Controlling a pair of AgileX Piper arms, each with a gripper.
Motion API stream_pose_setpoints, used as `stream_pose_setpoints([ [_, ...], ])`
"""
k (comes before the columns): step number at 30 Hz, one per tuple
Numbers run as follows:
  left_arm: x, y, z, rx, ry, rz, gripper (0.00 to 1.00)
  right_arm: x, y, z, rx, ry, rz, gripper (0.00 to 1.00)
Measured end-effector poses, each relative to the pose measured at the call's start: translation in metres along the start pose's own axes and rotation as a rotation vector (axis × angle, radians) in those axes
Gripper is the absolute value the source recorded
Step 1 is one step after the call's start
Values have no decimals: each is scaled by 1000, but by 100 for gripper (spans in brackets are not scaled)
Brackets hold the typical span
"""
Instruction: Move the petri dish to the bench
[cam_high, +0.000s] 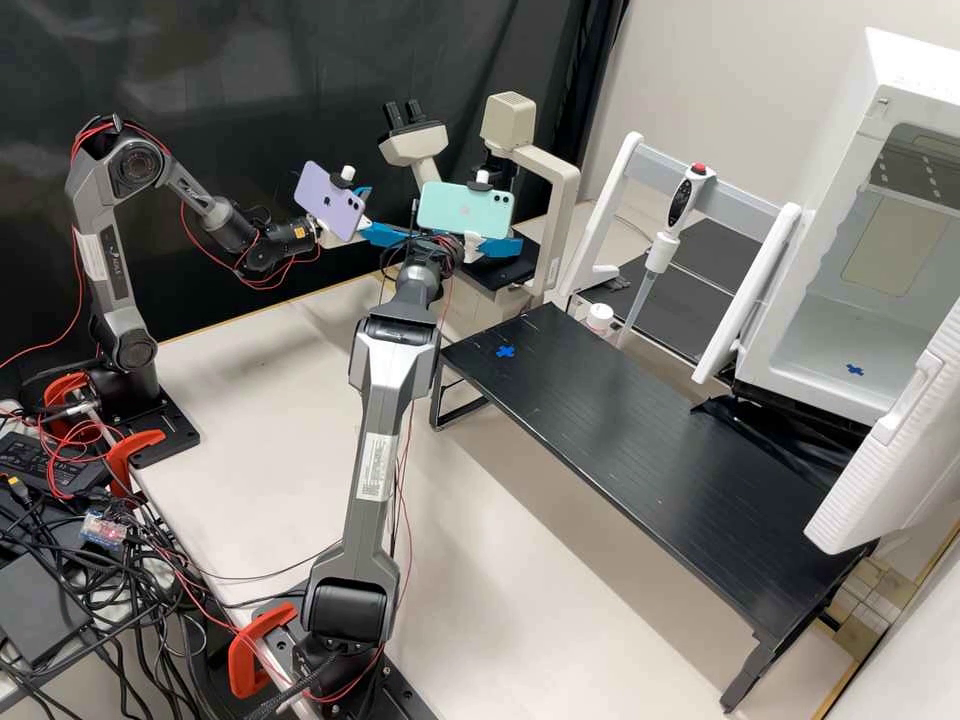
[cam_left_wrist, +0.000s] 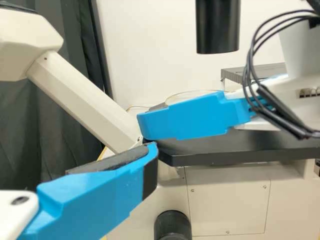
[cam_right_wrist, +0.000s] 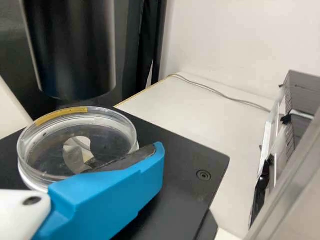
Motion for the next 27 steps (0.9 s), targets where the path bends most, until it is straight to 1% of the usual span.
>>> stream_pose_setpoints([
  [1,0,0,0,0,0,0,100,0,1,1,5,2,-2,100],
  [7,0,0,0,0,0,0,100,6,-4,8,6,-7,-15,100],
  [14,0,0,0,0,0,0,100,6,-5,9,32,-8,-21,100],
  [15,0,0,0,0,0,0,100,6,-5,9,32,-8,-21,0],
  [27,0,0,0,0,0,0,100,6,-6,8,33,-2,-26,0],
])
